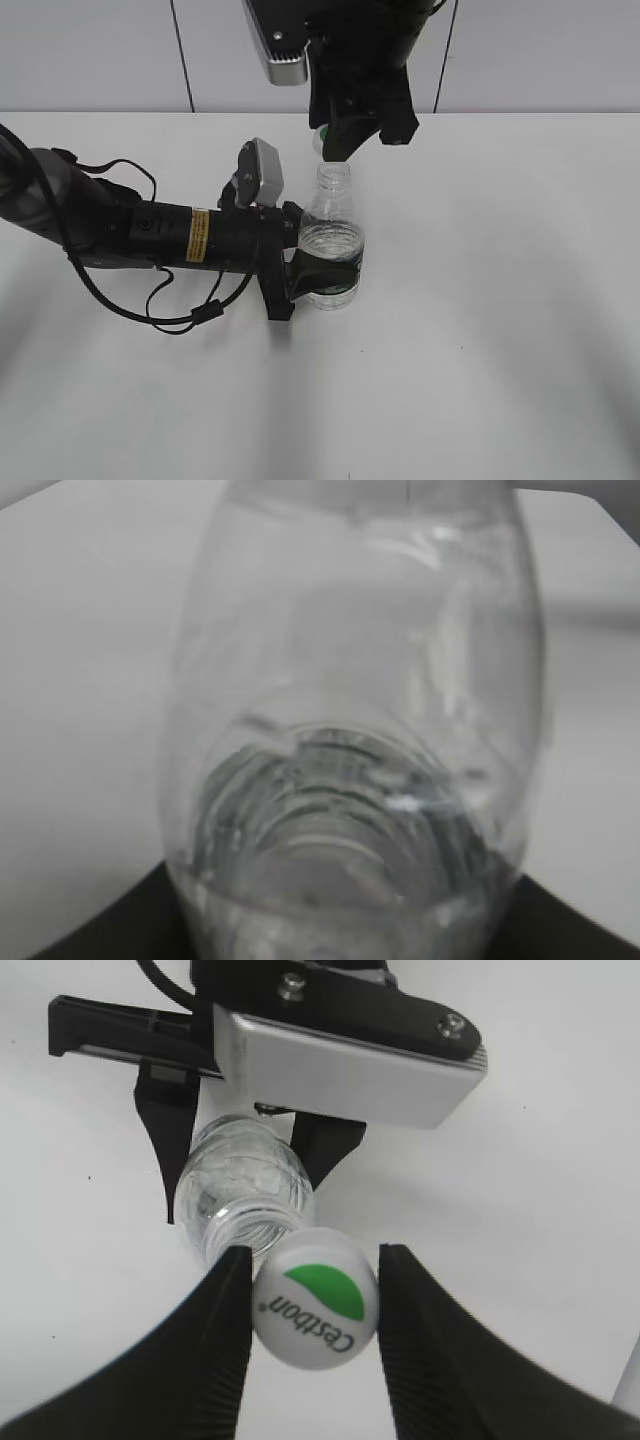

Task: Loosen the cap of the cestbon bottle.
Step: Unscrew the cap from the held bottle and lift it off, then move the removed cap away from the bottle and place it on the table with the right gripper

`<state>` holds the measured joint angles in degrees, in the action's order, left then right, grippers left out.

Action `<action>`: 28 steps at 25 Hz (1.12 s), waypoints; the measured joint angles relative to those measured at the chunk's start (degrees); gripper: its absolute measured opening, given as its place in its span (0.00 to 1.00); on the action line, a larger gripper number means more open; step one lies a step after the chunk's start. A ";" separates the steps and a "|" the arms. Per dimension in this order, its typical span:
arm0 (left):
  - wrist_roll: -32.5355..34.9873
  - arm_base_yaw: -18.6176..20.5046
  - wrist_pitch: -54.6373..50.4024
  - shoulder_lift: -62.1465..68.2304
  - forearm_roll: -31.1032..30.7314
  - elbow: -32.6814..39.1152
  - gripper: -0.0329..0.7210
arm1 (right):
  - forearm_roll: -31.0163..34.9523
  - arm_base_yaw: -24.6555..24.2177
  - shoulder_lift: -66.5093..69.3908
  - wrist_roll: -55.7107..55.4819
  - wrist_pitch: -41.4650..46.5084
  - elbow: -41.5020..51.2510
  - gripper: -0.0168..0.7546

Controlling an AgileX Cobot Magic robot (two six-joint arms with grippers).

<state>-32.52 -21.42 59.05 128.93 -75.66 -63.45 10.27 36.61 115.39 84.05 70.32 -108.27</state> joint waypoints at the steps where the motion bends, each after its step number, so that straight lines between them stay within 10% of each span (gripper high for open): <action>1: 0.00 0.00 0.06 0.00 -0.02 0.00 0.52 | 0.00 0.00 -0.40 -1.33 0.00 0.00 0.41; 14: -3.05 0.00 0.06 0.00 -0.06 0.00 0.52 | -9.30 -1.50 -4.30 -48.51 -0.05 -1.87 0.41; 28: -4.09 0.00 0.00 0.00 -0.06 0.00 0.52 | -6.72 -21.26 -4.30 -79.42 -0.11 8.26 0.41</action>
<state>-36.61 -21.42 59.06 128.93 -75.73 -63.45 3.55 15.35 111.09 4.63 70.20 -100.01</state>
